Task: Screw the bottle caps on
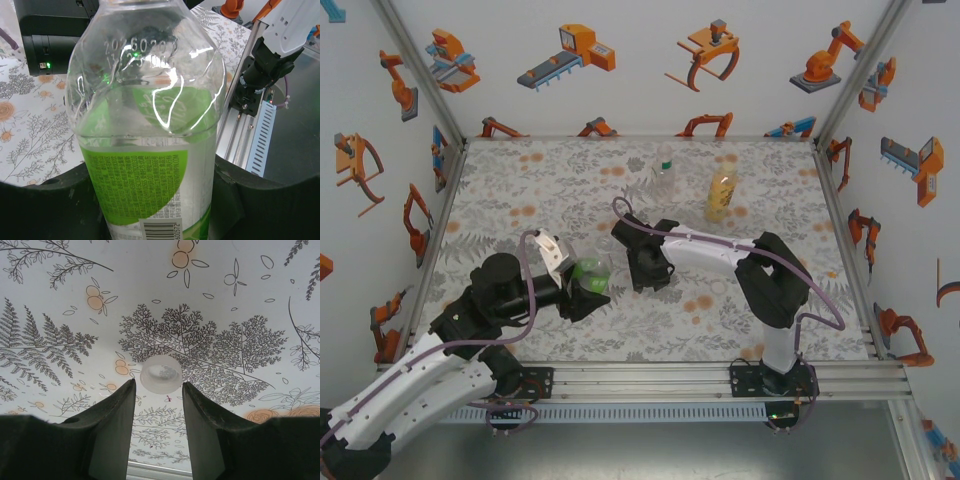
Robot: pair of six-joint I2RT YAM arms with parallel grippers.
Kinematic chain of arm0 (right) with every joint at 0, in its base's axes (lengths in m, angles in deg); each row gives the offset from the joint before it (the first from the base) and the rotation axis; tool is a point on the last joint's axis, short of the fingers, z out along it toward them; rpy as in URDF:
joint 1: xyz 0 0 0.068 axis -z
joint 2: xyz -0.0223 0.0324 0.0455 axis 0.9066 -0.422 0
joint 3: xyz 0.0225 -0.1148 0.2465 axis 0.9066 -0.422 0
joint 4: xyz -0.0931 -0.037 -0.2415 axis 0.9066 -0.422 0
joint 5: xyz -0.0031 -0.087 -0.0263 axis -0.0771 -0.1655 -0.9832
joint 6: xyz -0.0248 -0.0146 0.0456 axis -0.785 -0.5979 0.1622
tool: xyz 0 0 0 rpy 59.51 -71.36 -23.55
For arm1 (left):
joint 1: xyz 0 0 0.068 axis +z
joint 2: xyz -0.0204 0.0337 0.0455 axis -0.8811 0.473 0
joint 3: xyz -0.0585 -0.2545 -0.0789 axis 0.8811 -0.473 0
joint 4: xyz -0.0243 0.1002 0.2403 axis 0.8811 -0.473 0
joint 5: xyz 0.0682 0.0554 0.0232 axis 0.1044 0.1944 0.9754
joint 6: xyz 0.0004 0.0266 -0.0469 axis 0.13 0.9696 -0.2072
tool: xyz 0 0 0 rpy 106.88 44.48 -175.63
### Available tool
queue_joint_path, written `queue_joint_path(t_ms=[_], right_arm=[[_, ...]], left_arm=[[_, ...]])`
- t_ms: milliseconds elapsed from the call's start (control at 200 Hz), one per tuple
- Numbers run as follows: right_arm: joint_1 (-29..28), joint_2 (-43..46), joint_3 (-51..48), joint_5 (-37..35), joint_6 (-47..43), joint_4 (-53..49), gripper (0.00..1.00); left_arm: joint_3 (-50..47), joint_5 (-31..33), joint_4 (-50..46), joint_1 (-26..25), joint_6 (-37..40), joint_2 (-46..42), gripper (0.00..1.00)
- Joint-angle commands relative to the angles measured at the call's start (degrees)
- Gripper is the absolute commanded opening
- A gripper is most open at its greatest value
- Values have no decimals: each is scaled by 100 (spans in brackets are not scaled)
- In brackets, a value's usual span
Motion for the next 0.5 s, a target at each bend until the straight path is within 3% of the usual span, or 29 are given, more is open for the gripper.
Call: queue_joint_path(t_ms=[0, 496], right_arm=[[-42, -62, 77, -5, 96, -75, 42], [-44, 12, 130, -14, 105, -15, 40]], left_arm=[[-35, -8, 126, 24, -38, -28, 0], [-55, 14, 126, 24, -35, -41, 0]])
